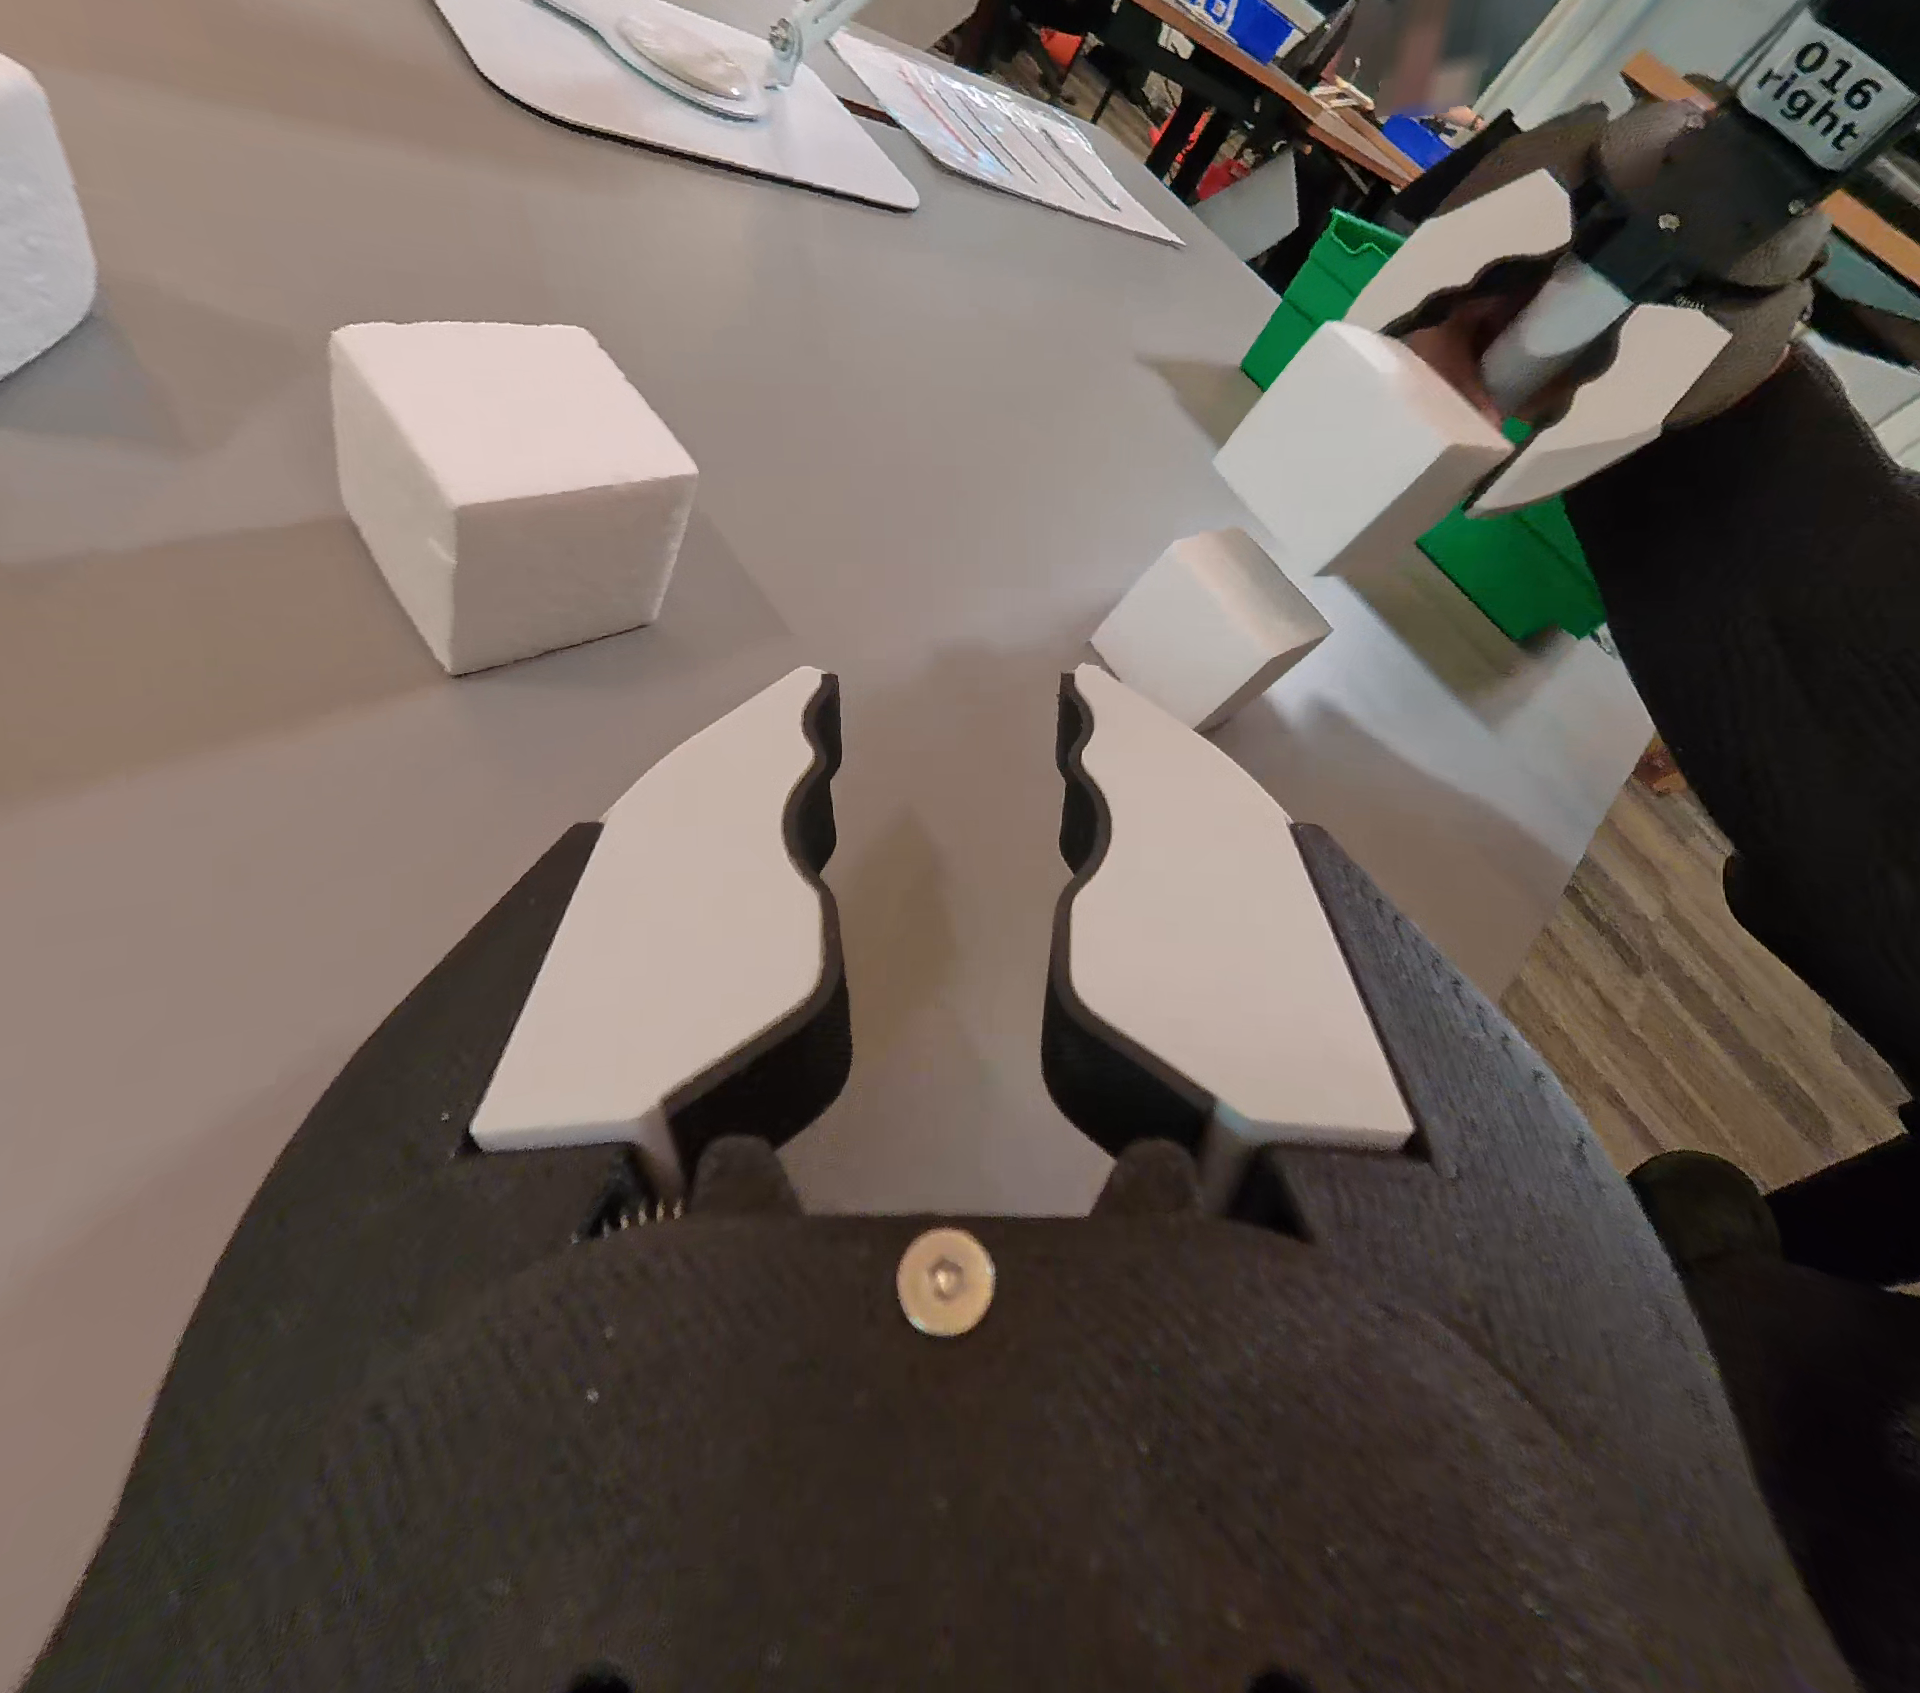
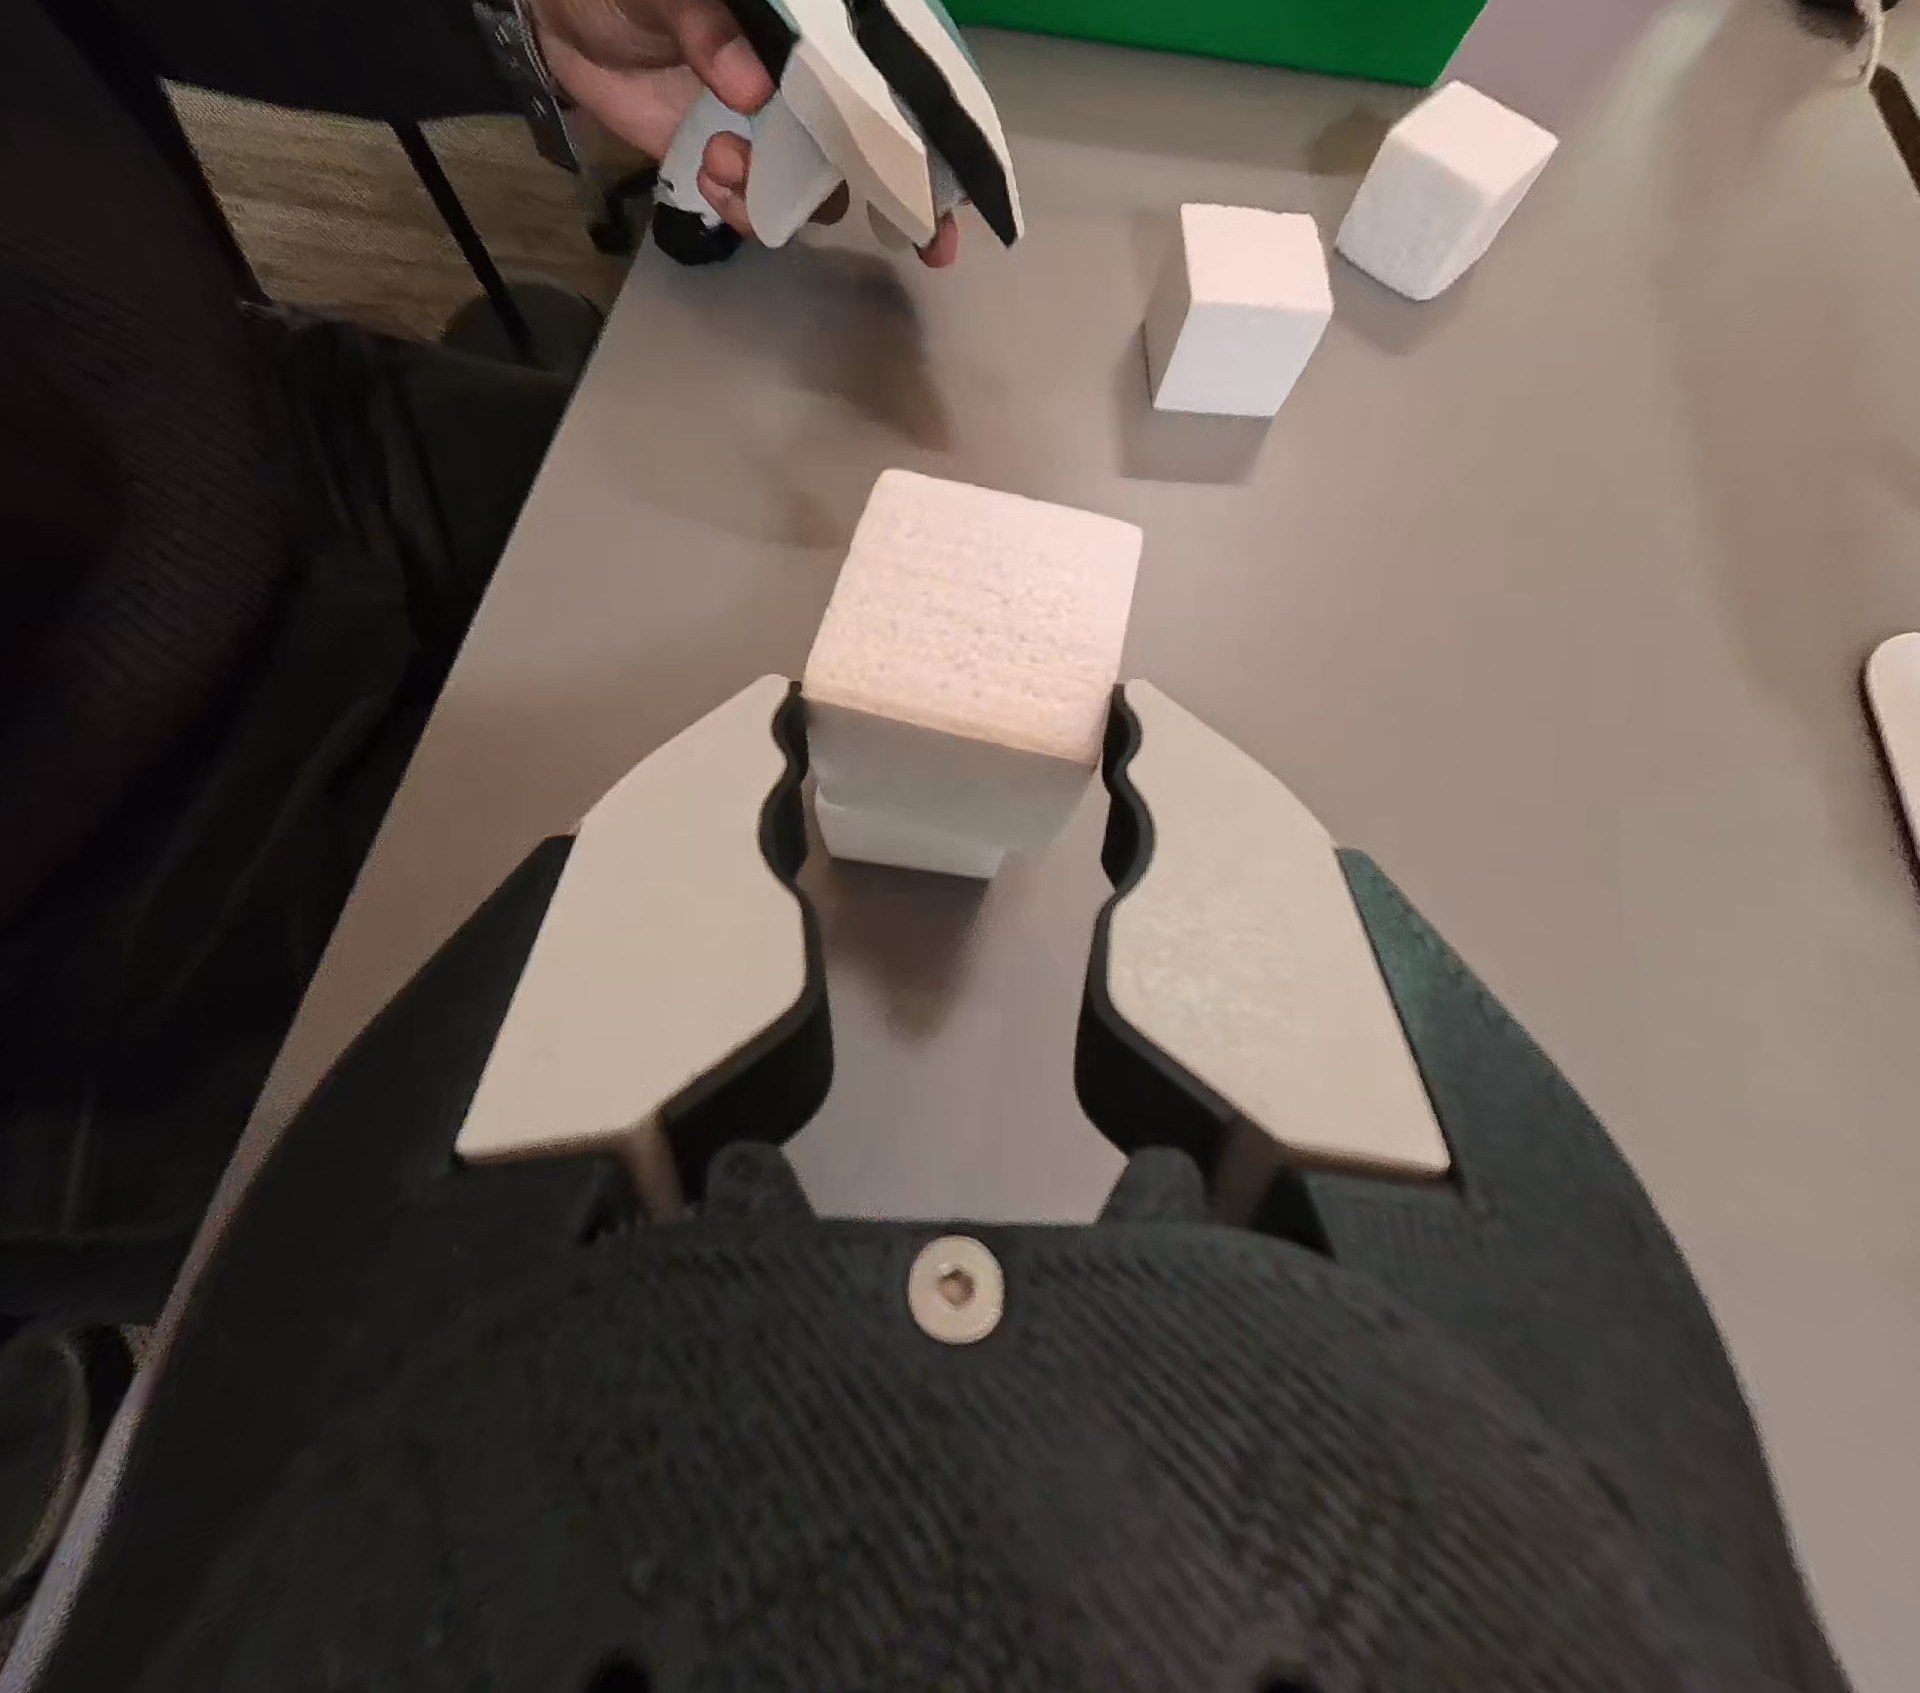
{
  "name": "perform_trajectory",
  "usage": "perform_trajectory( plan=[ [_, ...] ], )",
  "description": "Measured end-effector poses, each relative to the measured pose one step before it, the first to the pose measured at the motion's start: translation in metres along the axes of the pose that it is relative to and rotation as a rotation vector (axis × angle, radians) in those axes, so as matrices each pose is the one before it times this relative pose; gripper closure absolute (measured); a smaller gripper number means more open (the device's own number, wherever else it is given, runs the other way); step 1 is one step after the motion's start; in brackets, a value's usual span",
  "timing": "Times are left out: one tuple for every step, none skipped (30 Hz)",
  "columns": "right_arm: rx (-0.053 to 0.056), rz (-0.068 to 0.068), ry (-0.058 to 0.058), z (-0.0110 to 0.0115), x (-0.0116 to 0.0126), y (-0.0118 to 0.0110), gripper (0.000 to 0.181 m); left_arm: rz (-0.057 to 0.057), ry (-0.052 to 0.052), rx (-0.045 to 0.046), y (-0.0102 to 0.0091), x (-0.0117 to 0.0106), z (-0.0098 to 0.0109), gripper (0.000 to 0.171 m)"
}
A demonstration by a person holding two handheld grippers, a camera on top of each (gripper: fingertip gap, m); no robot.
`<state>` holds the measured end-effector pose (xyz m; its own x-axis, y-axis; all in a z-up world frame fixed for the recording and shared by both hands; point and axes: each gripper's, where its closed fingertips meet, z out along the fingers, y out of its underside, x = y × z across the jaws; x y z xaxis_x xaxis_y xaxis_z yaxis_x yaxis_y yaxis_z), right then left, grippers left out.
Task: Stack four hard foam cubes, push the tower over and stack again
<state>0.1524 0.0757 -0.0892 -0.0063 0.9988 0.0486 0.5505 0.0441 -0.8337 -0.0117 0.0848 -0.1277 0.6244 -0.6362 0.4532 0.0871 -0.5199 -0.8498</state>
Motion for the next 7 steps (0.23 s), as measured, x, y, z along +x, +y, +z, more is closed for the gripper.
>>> perform_trajectory(
  plan=[
    [0.0303, 0.0103, -0.0222, -0.00125, 0.00089, -0.00478, 0.125, -0.0034, -0.0054, 0.00447, -0.00071, -0.00207, -0.00160, 0.131],
    [0.0306, 0.0046, -0.0238, -0.00018, -0.00103, -0.00454, 0.125, -0.0046, -0.0044, 0.00323, -0.00059, -0.00203, -0.00153, 0.131],
    [0.0177, 0.0018, -0.0221, 0.00091, -0.00222, -0.00236, 0.125, -0.0059, -0.0040, 0.00309, -0.00041, -0.00170, -0.00134, 0.131],
    [-0.0017, -0.0011, -0.0171, 0.00175, -0.00196, 0.00054, 0.125, -0.0059, -0.0028, 0.00390, -0.00039, -0.00116, -0.00108, 0.131],
    [-0.0166, -0.0054, -0.0091, 0.00213, -0.00058, 0.00281, 0.125, -0.0043, -0.0006, 0.00289, -0.00014, -0.00044, -0.00097, 0.131],
    [-0.0255, -0.0078, -0.0042, 0.00233, 0.00033, 0.00399, 0.125, -0.0017, 0.0003, 0.00058, 0.00016, 0.00005, -0.00055, 0.131],
    [-0.0264, -0.0089, -0.0077, 0.00276, -0.00020, 0.00416, 0.125, 0.0004, 0.0014, -0.00055, 0.00017, 0.00022, -0.00023, 0.131]
  ],
)
